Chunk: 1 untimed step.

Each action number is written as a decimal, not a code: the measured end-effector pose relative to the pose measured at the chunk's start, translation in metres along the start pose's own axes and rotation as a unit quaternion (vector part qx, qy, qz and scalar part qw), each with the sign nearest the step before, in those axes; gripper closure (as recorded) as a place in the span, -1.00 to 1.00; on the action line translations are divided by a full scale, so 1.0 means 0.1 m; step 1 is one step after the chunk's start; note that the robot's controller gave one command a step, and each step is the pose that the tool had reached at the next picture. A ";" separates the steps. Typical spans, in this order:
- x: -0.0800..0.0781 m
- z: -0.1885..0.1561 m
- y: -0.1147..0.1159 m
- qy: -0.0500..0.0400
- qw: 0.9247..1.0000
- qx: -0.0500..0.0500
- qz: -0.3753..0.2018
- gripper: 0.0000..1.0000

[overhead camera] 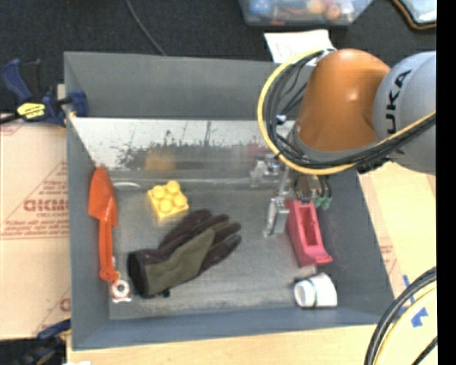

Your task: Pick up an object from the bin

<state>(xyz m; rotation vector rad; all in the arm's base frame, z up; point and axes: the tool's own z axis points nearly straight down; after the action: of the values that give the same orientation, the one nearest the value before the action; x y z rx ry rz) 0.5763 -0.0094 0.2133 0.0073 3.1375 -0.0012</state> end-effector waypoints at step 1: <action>0.00 0.00 0.00 0.000 1.000 0.000 0.000 -1.00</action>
Offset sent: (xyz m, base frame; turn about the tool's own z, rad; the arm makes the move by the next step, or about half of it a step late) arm 0.0011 0.0073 -0.1223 -0.2754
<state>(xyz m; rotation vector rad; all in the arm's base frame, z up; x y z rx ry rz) 0.5763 -0.0094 0.2133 0.0073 3.1375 -0.0012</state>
